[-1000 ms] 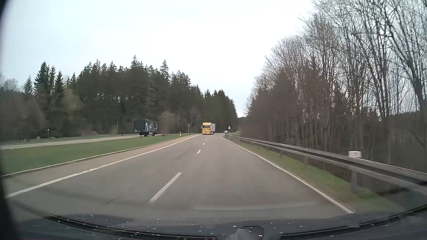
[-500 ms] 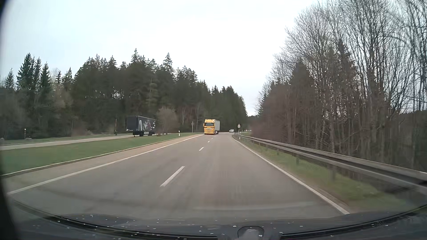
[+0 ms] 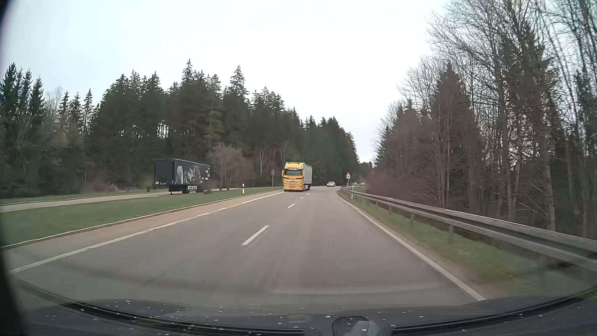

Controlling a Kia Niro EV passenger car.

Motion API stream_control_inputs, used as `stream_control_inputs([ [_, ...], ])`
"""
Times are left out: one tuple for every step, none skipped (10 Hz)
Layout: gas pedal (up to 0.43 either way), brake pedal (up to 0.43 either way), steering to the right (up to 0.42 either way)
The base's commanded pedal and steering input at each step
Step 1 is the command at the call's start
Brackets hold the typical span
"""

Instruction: Follow the waypoints while adhering to traffic rules and regulations

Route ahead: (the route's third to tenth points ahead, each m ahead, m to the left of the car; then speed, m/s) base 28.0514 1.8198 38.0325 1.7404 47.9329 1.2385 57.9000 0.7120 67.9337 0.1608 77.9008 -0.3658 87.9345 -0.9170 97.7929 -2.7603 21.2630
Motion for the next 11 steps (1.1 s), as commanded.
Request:
stream_control_inputs([
  [0.177, 0.0, -0.006],
  [0.177, 0.0, -0.004],
  [0.177, 0.0, -0.002],
  [0.189, 0.0, -0.001],
  [0.189, 0.0, 0.0],
  [0.189, 0.0, 0.002],
  [0.209, 0.0, 0.002],
  [0.228, 0.0, 0.003],
  [0.228, 0.0, 0.003],
  [0.228, 0.0, 0.003],
  [0.228, 0.0, 0.001],
])
